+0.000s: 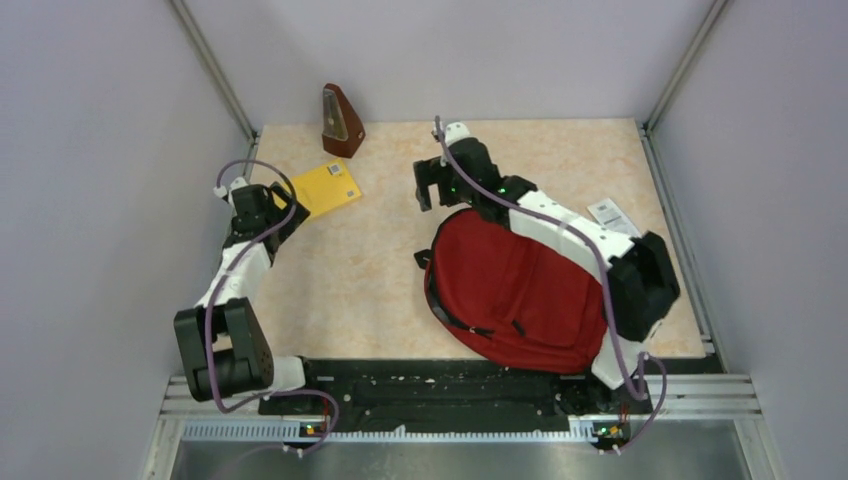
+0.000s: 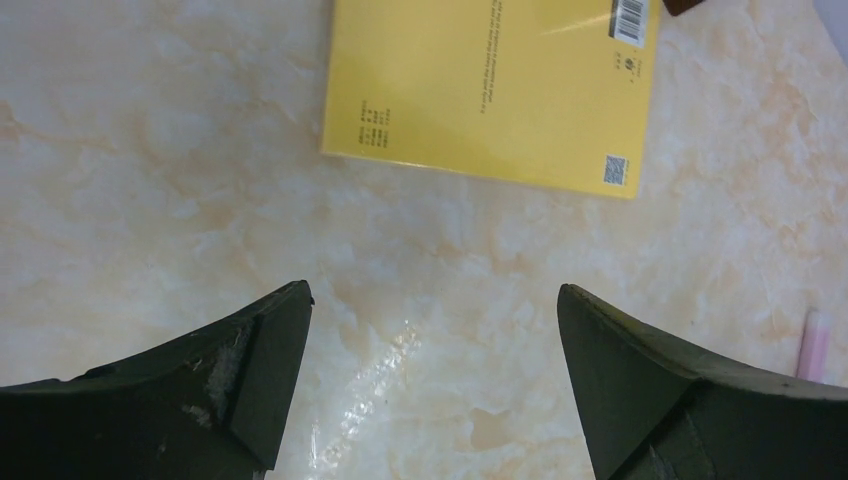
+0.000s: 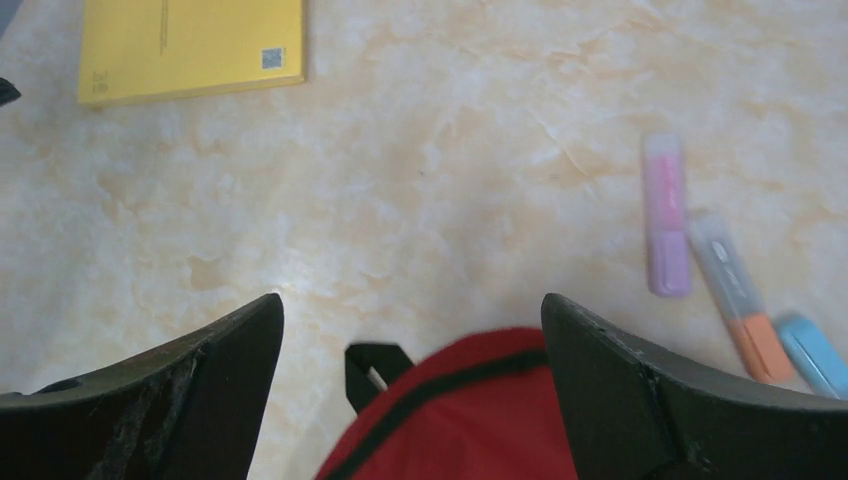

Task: Pack the student bag
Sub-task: Move the book to the center of the board.

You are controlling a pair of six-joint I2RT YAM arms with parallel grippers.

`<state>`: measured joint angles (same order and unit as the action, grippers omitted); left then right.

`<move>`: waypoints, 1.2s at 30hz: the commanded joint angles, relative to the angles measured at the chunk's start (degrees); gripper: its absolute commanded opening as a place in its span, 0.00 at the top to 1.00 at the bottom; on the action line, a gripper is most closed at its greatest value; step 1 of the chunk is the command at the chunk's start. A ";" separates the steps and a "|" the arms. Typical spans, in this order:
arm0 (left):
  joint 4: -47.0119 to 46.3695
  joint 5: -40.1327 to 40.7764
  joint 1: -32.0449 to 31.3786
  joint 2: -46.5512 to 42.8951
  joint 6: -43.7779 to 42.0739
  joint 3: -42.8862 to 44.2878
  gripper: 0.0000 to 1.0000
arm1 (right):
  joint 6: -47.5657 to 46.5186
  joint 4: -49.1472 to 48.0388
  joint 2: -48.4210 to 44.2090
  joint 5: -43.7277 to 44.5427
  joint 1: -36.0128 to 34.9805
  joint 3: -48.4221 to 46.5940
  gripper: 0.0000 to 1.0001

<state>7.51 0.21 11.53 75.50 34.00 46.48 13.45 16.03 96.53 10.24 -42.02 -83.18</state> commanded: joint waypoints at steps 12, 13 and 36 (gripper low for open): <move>0.05 3.34 4.02 17.99 1.17 13.87 0.04 | 8.83 -13.18 39.77 -25.59 2.64 -36.50 0.14; 0.13 3.92 4.10 18.69 1.09 14.18 0.04 | 9.06 -13.86 41.78 -27.20 2.64 -38.82 0.15; 0.33 -1.94 4.11 30.17 -0.08 21.69 0.06 | 23.69 -31.21 67.21 -30.82 2.64 -58.69 0.12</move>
<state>8.29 0.69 15.33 104.47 34.98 64.79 34.72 -9.98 161.91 -21.02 -39.66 -138.23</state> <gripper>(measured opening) 0.949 0.874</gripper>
